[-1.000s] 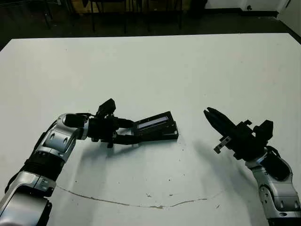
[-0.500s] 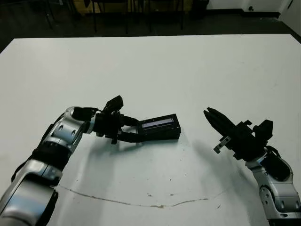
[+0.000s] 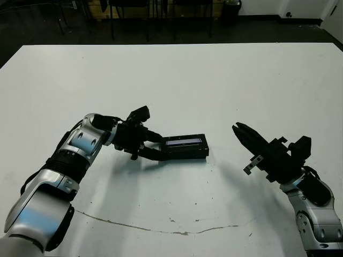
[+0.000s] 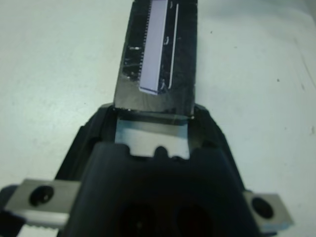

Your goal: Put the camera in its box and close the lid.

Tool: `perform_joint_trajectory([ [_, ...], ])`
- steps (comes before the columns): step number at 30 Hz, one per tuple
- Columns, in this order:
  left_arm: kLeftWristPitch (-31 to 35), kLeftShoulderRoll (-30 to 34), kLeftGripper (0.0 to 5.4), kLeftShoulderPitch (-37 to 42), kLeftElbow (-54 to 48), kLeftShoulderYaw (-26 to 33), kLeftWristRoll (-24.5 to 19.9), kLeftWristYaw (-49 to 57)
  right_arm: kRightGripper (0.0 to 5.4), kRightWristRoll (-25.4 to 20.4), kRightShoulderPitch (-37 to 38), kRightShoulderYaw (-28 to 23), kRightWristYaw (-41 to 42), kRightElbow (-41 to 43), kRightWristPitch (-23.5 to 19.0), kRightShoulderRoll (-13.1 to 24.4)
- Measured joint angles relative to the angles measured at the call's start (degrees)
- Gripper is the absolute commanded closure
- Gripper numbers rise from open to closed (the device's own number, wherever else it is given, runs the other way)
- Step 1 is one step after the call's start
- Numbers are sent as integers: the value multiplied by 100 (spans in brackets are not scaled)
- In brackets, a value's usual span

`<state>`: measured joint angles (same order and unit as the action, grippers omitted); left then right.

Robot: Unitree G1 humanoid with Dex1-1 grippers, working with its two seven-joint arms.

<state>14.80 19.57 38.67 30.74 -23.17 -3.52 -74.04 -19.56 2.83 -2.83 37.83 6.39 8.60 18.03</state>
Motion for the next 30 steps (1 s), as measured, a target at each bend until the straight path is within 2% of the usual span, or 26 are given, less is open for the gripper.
perform_joint_trajectory([
  [11,80,234,294,39,-520,-243,323,-10,540,-11,-12,42,62,-136,123,-39],
  [14,0,287,244,119,-531,-366,424,-60,540,-9,-21,43,92,-260,218,-44],
  [18,-519,321,166,136,-529,-481,614,-27,540,1,-21,45,85,-222,225,-39],
  [27,-817,621,2,11,-796,-494,730,239,540,7,-27,58,36,-130,177,-38],
  [30,-996,820,1,-111,-925,-469,725,250,540,3,-29,59,60,-179,191,-37],
])
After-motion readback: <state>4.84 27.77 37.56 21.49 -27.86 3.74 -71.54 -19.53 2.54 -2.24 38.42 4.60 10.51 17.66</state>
